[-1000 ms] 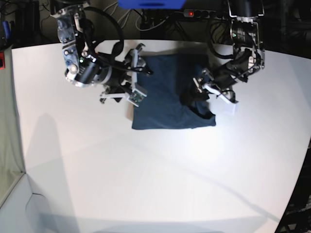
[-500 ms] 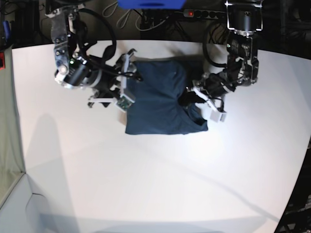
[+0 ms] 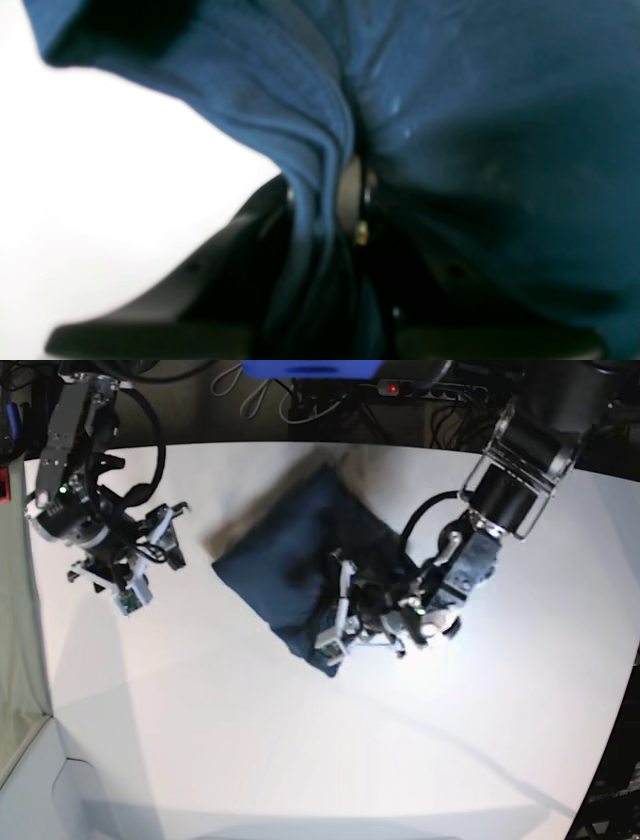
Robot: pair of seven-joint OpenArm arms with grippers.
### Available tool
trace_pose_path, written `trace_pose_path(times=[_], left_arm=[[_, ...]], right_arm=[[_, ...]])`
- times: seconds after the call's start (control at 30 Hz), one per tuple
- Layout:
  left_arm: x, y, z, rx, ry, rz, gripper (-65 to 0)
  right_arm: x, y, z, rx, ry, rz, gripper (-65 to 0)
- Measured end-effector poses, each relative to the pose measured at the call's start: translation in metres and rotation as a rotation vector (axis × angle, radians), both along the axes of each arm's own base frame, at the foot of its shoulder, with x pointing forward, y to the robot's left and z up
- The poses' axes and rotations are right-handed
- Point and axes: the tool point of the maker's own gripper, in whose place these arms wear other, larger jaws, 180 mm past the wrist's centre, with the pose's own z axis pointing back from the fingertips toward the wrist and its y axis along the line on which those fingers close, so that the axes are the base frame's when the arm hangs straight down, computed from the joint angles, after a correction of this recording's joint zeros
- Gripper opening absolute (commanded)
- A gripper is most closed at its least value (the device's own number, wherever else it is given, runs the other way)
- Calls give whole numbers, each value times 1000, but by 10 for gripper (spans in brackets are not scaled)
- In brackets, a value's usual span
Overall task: Layout the t-shirt on the table in an organized manner, then fold the t-shirt properly
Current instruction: 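Press the left gripper across the bundle to flatten it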
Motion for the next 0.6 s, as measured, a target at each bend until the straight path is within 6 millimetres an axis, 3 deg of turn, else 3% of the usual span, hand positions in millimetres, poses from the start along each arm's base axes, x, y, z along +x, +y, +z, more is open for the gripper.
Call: trace_pose_path(times=[0.23, 0.43, 0.6], left_arm=[[10, -40, 5, 361, -241, -338, -648], [1, -87, 8, 386, -388, -510, -648], [-6, -106, 10, 380, -424, -565, -645]], right_arm=[[-7, -34, 1, -13, -1, -108, -282], [-11, -53, 4, -20, -7, -169, -282], [-23, -67, -2, -43, 22, -209, -281]])
